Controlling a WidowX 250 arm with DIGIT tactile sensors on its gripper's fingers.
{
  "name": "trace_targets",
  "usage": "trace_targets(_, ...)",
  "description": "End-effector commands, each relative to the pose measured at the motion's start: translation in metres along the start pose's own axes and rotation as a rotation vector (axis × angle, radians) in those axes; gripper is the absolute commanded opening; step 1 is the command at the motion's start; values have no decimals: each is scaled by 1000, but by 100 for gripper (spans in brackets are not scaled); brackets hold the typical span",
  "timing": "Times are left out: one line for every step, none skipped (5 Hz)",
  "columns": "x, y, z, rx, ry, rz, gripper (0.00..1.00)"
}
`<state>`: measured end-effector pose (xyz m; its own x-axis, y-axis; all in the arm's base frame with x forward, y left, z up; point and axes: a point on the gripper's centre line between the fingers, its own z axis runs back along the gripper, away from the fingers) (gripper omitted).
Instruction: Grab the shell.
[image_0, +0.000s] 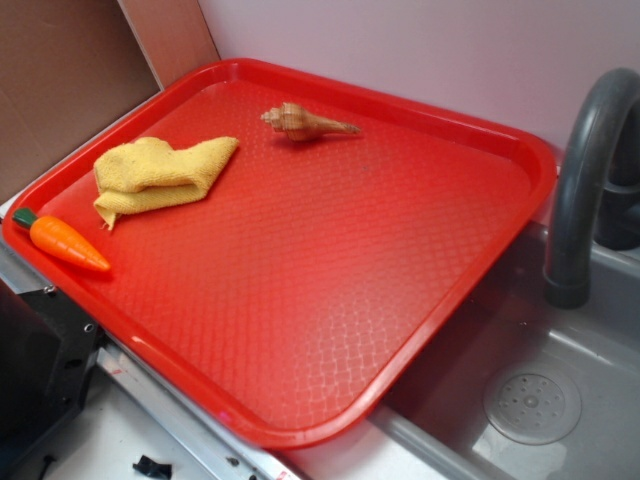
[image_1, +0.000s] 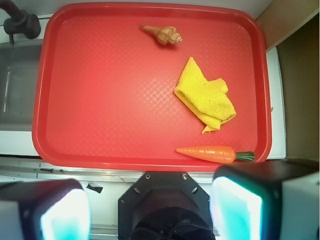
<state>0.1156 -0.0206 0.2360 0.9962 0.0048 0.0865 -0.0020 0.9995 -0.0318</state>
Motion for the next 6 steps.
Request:
trace_targets(0, 0, 0, 0, 0, 0, 100)
trace_targets(14, 4, -8, 11, -61, -32, 100)
trace_targets(34, 9, -24, 48, -120, -80, 100)
trace_targets(58, 12, -39, 75, -162, -174, 100)
trace_targets(92, 23, -56, 86, -197, -299, 100)
trace_targets(123, 35, -78, 120, -206, -421, 100)
